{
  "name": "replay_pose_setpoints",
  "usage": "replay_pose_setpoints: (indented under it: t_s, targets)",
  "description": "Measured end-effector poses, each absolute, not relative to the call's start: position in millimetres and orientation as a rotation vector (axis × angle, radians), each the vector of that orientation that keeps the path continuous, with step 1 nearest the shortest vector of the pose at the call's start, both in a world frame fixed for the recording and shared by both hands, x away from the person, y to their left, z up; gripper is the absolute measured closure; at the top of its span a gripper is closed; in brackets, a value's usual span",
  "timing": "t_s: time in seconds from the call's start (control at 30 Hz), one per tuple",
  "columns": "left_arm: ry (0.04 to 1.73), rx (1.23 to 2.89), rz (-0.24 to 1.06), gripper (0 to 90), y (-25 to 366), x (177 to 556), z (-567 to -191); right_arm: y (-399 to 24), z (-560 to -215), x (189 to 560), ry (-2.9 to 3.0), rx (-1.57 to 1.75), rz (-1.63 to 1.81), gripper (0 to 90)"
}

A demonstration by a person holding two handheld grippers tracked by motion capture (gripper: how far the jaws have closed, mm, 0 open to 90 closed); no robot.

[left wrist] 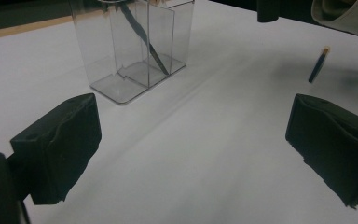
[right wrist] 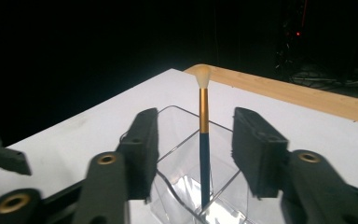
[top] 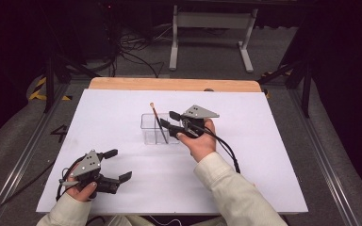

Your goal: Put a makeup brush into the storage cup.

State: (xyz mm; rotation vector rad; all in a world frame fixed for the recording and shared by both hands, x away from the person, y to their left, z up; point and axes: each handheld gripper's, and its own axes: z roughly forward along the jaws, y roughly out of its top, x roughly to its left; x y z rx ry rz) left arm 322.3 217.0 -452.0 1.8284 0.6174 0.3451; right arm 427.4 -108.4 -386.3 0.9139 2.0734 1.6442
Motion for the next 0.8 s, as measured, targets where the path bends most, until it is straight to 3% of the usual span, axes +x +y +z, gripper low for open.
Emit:
replay_pose_setpoints:
  t_s: [0.27,0.8]
  targets:
    - [0.626,1.796,0.316,4.1,213,323,-449,-144,-361,404,2.025,0.873,1.695,40.0]
    - [0.647,1.782,0.337,3.3,207,324,-443,-199,-349,373,1.949,0.836,1.737,34.8]
